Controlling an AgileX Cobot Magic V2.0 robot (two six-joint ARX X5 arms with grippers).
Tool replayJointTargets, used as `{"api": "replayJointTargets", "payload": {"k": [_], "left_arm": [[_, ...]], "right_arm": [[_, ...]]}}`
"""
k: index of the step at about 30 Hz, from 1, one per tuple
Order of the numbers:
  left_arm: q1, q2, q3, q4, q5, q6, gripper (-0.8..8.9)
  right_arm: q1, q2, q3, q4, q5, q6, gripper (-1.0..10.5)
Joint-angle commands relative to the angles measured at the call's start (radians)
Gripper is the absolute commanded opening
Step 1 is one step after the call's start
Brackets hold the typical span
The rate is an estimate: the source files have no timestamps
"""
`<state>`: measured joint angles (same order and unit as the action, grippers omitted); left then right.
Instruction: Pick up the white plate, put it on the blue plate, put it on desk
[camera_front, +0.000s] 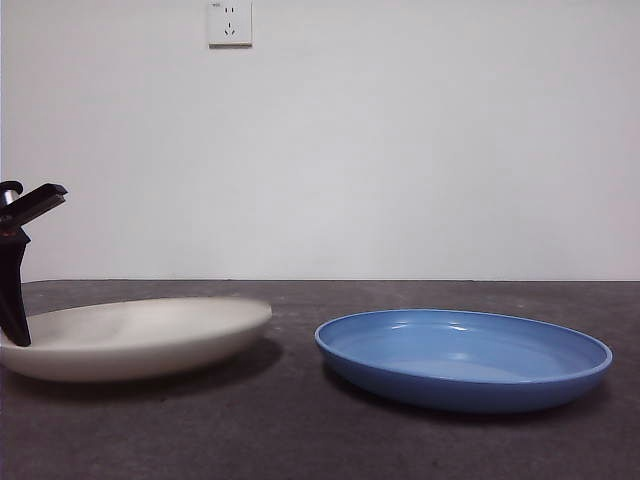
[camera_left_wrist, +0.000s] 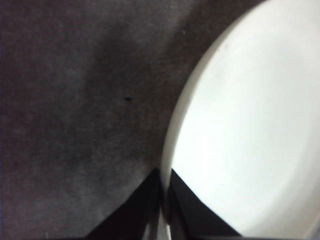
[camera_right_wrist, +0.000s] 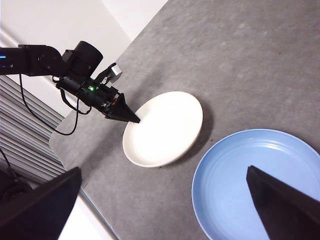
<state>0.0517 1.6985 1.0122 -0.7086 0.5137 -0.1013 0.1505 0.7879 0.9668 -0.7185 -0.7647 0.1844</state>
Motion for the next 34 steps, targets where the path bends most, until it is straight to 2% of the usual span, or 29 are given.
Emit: {"api": "replayJointTargets", "payload": {"k": [1, 8, 12, 15, 20, 27, 34], "left_arm": [[-0.001, 0.019, 0.03, -0.011, 0.0, 0.011, 0.08], [-0.031, 0.014, 0.148, -0.151, 0.0, -0.001, 0.09], [-0.095, 0.014, 0.245, -0.251, 0.0, -0.003, 0.09], [-0.158, 0.014, 0.298, -0.287, -0.001, -0.027, 0.1], [-0.278, 0.017, 0.339, -0.279, -0.002, -0.075, 0.1], [-0.442, 0.033, 0.342, -0.198, -0.017, -0.159, 0.1], [-0.551, 0.113, 0.407, -0.159, -0.022, -0.218, 0.1]], "right_arm": [[0.004, 0.008, 0.019, 0.007, -0.002, -0.01, 6.0], [0.001, -0.001, 0.028, -0.022, 0.024, -0.011, 6.0], [-0.002, -0.027, 0.035, -0.05, 0.077, -0.012, 6.0], [-0.003, -0.056, 0.036, -0.069, 0.086, -0.013, 6.0], [-0.003, -0.115, 0.036, -0.115, 0.104, -0.013, 6.0], [-0.003, -0.203, 0.037, -0.196, 0.188, -0.027, 5.9], [-0.002, -0.271, 0.038, -0.253, 0.256, -0.031, 5.9]]}}
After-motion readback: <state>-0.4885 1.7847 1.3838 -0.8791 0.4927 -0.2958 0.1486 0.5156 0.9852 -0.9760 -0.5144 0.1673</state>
